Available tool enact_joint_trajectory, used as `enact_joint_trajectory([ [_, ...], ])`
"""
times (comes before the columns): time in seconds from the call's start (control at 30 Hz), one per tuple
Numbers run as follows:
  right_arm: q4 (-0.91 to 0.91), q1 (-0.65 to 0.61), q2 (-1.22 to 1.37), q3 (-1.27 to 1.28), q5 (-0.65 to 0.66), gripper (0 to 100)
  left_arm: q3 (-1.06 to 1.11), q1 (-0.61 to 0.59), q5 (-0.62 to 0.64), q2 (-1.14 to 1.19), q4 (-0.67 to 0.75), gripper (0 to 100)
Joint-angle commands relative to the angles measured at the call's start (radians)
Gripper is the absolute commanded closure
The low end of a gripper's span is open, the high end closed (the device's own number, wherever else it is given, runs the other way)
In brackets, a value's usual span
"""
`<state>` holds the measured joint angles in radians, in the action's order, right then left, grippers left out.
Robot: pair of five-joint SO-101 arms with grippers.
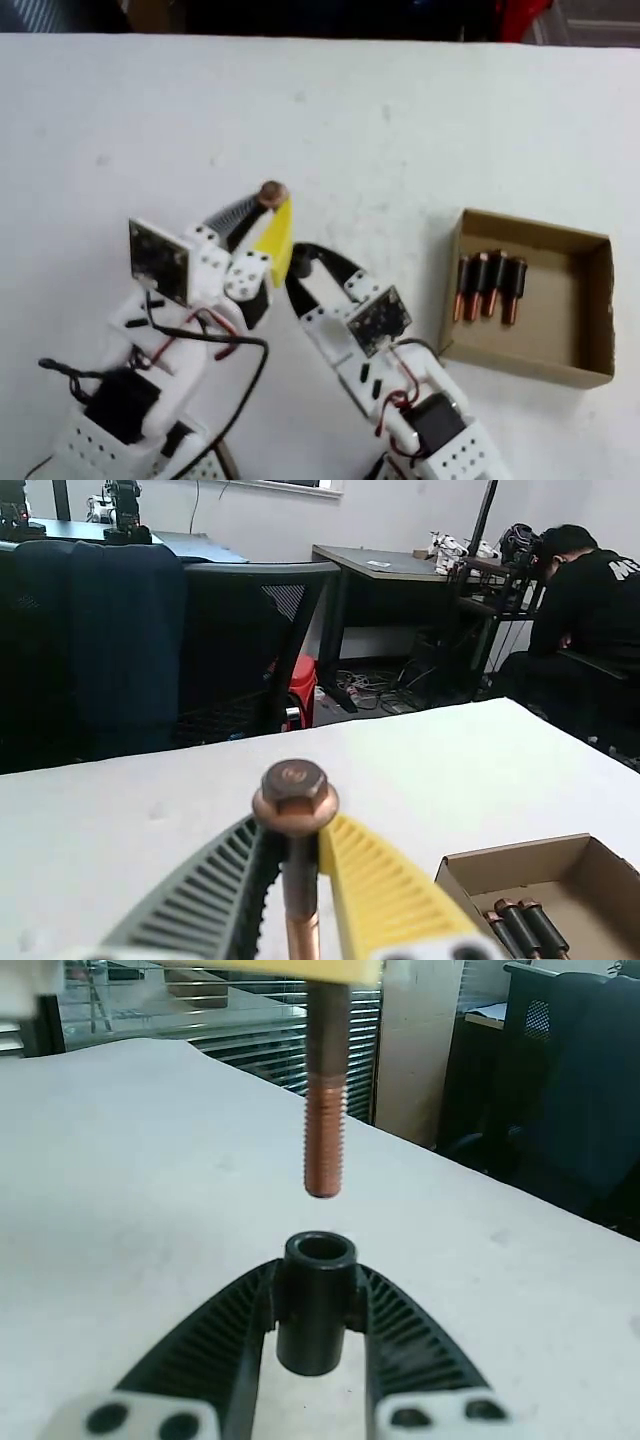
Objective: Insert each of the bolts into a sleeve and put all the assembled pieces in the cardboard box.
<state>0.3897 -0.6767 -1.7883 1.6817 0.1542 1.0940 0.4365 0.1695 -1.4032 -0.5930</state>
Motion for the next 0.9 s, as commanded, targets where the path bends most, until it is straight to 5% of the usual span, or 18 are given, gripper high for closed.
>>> enact_joint_trajectory([
  [0.0, 0.008, -0.004, -0.012, 0.009, 0.014, 98.1, -0.012, 0.018, 0.014, -0.016, 0.032, 98],
  [0.87, 0.008, -0.001, -0.012, 0.009, 0.014, 98.1, -0.011, 0.062, 0.014, -0.016, -0.054, 98],
])
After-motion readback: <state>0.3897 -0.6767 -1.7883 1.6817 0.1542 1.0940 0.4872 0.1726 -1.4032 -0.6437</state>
